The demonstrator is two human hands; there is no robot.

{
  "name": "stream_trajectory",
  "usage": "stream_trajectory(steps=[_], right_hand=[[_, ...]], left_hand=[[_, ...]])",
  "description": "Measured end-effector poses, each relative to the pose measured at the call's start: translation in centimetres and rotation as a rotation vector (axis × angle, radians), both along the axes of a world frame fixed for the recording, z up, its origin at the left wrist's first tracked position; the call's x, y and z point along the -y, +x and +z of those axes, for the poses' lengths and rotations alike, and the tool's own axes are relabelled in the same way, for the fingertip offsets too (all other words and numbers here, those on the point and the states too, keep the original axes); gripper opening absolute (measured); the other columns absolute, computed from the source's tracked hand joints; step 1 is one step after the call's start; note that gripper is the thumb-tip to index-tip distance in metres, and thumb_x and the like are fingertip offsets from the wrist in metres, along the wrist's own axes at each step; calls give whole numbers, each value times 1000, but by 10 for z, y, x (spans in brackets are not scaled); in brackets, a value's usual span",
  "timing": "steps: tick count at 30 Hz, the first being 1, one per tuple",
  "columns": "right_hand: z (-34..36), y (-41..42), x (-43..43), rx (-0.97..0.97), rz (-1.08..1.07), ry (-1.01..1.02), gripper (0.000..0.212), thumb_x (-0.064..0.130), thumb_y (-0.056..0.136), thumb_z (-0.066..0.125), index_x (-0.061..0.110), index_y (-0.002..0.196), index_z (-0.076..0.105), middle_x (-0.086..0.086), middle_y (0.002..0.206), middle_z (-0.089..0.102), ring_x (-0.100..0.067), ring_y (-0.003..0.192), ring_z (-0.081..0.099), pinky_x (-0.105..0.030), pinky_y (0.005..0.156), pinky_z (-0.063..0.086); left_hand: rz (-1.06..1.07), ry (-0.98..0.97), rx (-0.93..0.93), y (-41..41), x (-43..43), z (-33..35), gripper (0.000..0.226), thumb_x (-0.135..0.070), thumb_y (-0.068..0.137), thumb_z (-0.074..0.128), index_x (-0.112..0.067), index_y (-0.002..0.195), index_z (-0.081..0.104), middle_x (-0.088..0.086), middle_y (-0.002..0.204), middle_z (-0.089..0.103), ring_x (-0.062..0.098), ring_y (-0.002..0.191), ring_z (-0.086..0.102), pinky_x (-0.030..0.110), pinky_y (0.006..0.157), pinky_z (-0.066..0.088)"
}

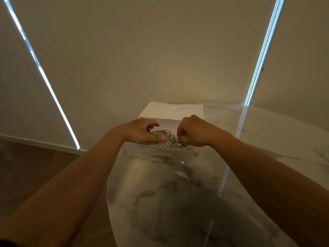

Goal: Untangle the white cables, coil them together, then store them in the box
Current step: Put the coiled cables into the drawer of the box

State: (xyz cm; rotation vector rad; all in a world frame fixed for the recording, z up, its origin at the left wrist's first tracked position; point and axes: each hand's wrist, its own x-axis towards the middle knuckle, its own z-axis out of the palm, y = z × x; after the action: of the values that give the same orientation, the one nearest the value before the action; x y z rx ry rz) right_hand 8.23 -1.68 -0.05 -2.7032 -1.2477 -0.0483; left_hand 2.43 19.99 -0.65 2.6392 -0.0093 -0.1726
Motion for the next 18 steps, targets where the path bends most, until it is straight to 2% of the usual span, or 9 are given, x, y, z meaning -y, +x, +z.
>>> stream_trajectory(steps=[1,4,5,7,10,12,13,15,18], right_hand=[[-2,-3,4,0,-5,36,20,20,92,64,10,105,75,-7,101,72,-20,85,66,-27,78,52],[-12,-12,20,4,-42,191,20,25,94,62,12,99,76,-4,94,72,-15,78,63,-22,69,46],[-17,-15,25,10,-55,251,19,26,93,62,13,98,75,-2,92,71,-13,78,62,-21,68,44],[-25,-21,33,27,-70,358,19,29,93,63,14,98,74,0,90,69,-12,78,59,-22,70,42],[-37,-27,44,73,-110,444,27,39,89,66,15,100,71,4,89,63,-9,79,54,-21,69,41],[-42,-32,52,67,-174,500,33,46,84,70,16,99,67,4,86,61,-9,74,54,-23,67,46],[-45,-35,56,43,-208,524,37,49,81,72,17,98,65,5,84,61,-10,72,54,-25,65,49],[-50,-42,61,-18,-265,540,44,51,76,76,17,100,63,6,80,60,-10,70,55,-28,66,54],[-60,-47,63,-75,-322,540,60,50,71,81,15,115,59,5,93,60,-12,79,57,-30,75,55]], left_hand=[[30,-59,74,-6,-5,1,92,-75,63,65,-23,138,52,-1,135,57,9,119,56,34,106,44],[150,-168,311,-23,-30,-7,43,-45,81,72,-22,117,68,-8,111,69,4,100,65,34,98,51],[196,-189,375,-30,-37,-12,34,-39,83,73,-22,112,70,-9,106,71,4,96,66,34,95,53],[258,-265,455,-42,-47,-23,28,-32,83,74,-20,109,71,-7,102,71,9,94,67,31,90,55],[259,-385,439,-55,-48,-36,34,-23,79,78,-16,111,68,-5,104,70,16,96,67,18,83,54],[231,-406,387,-60,-49,-42,50,-32,66,86,-20,110,66,-7,103,69,16,95,65,15,80,53],[221,-406,366,-63,-50,-44,59,-40,57,91,-25,108,66,-8,101,70,15,93,65,15,79,54],[217,-410,354,-65,-50,-49,71,-53,43,90,-29,105,67,-6,98,73,14,91,68,22,80,56],[233,-436,365,-64,-48,-57,89,-60,32,89,-26,111,67,-4,102,73,16,94,70,33,85,57]])
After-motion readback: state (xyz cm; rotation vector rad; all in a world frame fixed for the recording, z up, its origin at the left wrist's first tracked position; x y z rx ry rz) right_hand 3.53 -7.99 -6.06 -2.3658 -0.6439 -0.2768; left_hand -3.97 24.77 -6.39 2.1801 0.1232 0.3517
